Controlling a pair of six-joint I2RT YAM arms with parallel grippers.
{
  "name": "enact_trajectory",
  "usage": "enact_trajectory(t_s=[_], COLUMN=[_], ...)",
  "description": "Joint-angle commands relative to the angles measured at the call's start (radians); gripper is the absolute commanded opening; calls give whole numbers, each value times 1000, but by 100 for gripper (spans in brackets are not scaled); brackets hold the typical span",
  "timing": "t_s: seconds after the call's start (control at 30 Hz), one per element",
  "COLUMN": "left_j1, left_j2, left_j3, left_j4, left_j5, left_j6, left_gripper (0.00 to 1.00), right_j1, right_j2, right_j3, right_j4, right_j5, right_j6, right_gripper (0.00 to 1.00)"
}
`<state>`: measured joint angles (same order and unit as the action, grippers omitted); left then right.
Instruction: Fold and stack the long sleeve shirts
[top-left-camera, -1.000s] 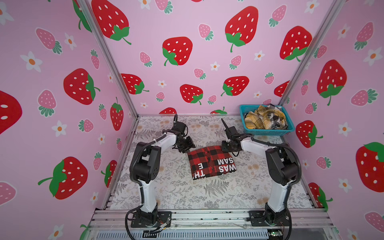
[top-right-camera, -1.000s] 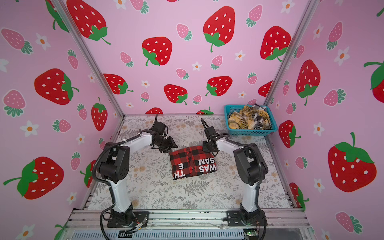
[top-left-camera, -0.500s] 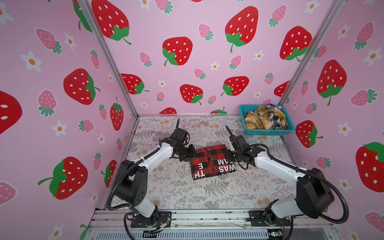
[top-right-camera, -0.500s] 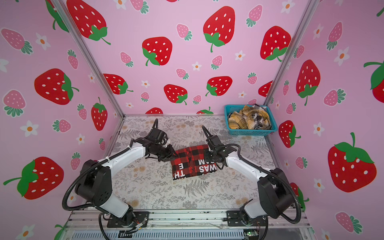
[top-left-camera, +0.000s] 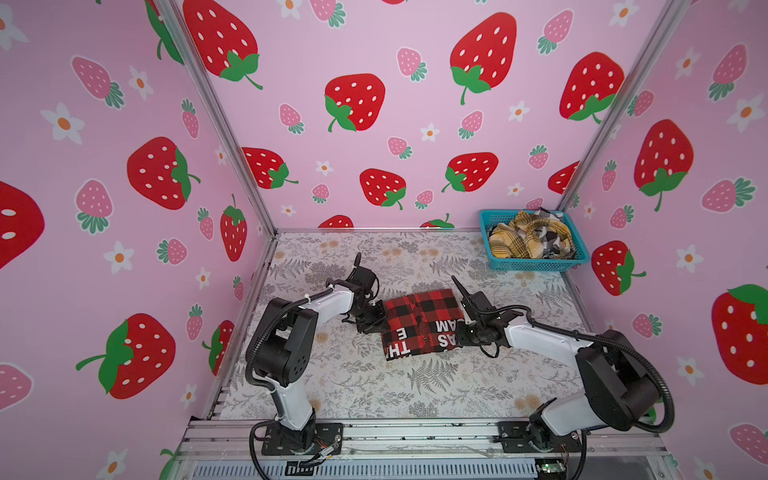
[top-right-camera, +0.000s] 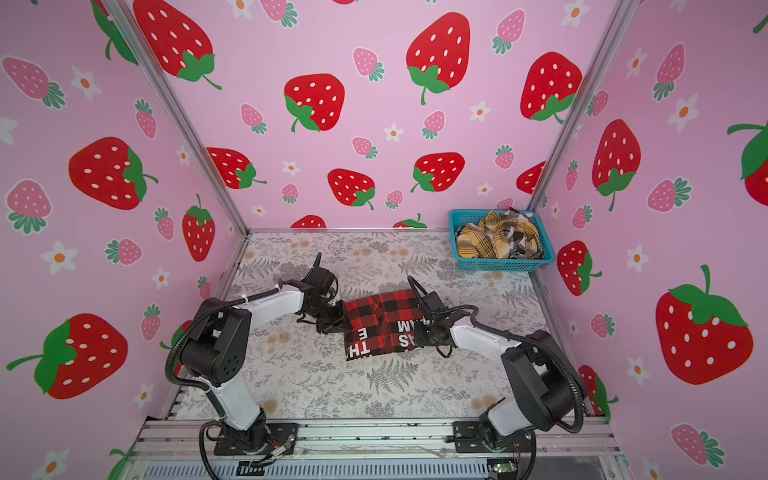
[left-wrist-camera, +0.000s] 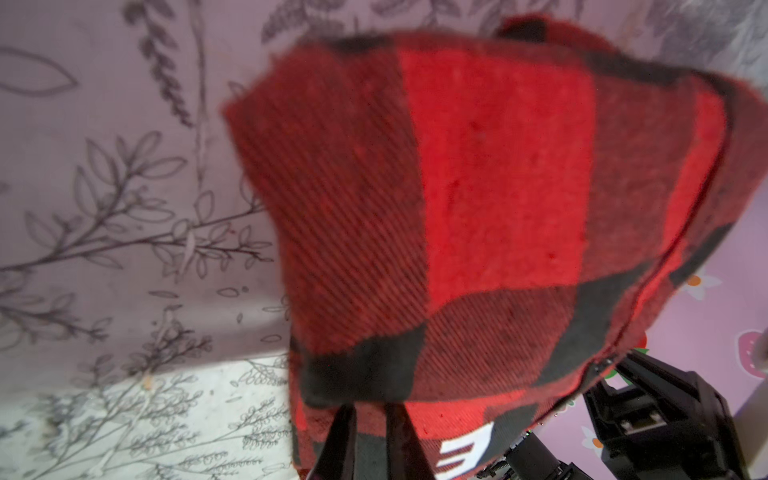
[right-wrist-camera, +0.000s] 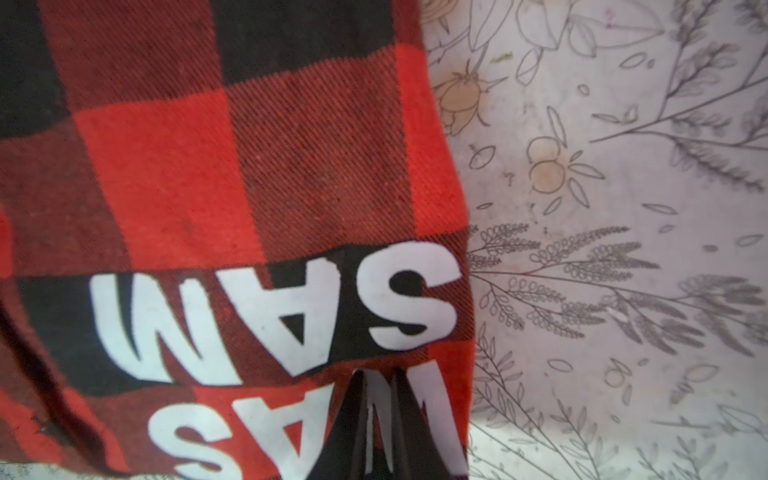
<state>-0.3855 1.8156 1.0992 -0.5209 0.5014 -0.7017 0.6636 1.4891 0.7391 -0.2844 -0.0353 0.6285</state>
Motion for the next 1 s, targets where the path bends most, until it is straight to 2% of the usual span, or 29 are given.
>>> enact_trajectory(t_s=[0.0,0.13,0.27,0.33,0.47,0.53,0.7,0.97], left_j1=[8,9,15,15,14,14,13,-38], left_j2=[20,-18,-60,-81,-128,-151,-183,-196], left_j3=[36,40,57,68,86,91,73,-29], left_j4=[-16,-27,-59,-75,-99,-108,-83,-6], left_j5=[-12,-17,-25,-20,-7,3,34,81], left_j6=[21,29,41,43,43,38,15,-52], left_gripper=[15,16,17,17,18,18,19,12], right_j1=[1,8,8,8,8,8,0,-12], right_j2=[0,-58,-100,-108,-116,-106,-65,-14], right_j3=[-7,39,89,107,115,115,80,-4], right_j4=[-37,-106,-162,-184,-171,-158,-117,-52], right_j5=[-9,6,20,19,-3,-14,-25,-59], right_j6=[7,-1,-9,-13,-15,-19,-23,-12], right_gripper=[14,14,20,26,33,33,26,18])
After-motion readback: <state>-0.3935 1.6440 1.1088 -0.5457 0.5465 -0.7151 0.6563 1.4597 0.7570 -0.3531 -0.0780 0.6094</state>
